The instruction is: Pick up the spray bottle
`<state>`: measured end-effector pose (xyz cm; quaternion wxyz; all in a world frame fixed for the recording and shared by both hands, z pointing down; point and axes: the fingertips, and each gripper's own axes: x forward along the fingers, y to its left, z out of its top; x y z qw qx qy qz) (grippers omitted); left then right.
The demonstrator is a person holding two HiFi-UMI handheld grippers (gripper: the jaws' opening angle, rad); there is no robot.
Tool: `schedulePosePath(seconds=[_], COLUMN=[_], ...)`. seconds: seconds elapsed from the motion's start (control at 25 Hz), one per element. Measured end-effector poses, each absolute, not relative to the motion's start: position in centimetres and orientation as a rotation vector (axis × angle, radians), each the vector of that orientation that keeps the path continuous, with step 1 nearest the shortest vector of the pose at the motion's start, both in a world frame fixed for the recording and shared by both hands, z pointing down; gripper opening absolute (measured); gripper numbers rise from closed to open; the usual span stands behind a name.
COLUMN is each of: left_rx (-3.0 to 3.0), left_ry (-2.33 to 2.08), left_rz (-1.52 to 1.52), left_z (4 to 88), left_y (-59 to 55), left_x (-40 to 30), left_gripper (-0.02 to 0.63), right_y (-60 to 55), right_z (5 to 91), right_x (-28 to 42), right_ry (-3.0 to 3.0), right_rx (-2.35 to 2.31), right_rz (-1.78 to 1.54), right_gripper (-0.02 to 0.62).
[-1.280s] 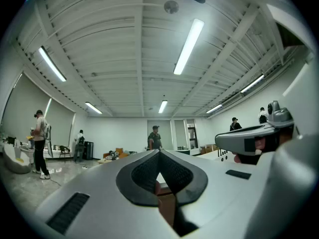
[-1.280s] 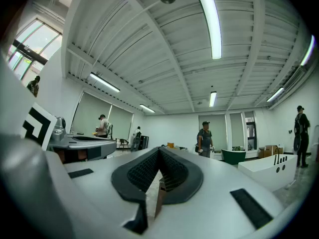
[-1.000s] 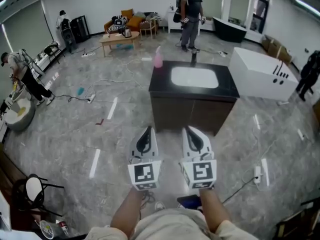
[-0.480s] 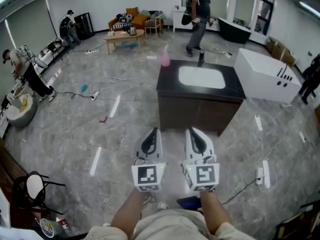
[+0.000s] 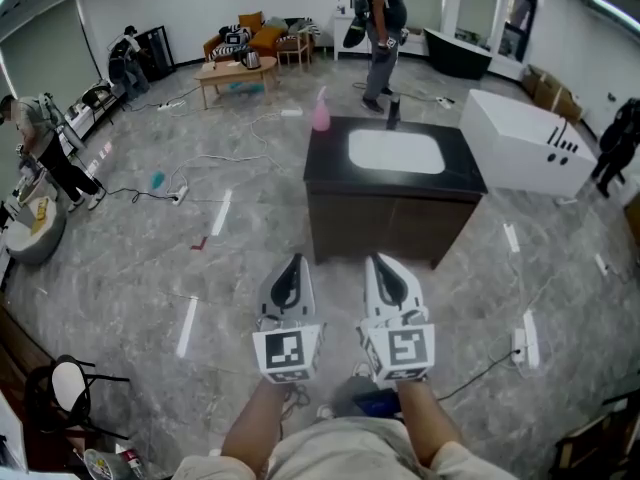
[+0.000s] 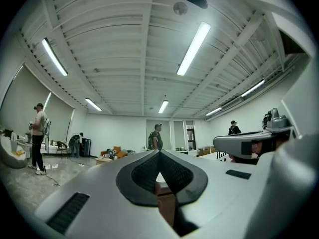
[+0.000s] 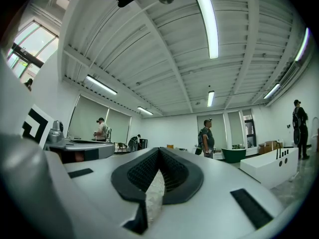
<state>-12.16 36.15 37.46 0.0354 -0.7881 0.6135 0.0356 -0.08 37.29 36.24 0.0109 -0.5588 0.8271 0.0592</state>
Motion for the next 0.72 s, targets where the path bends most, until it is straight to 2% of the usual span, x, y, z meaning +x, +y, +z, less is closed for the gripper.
schedulePosePath(seconds=[0.72], left_rx=[-2.389], left_ry=[1.941], left_rz=[0.089], left_z=[37.6], left_y=[22.7], left_x=[-5.1], left_gripper=[0.001], right_y=[23.3], right_z=[36.5], right_x=[6.7], right_ry=[2.625], right_rx=[-1.731], right_rz=[0.149], right_gripper=[0.004])
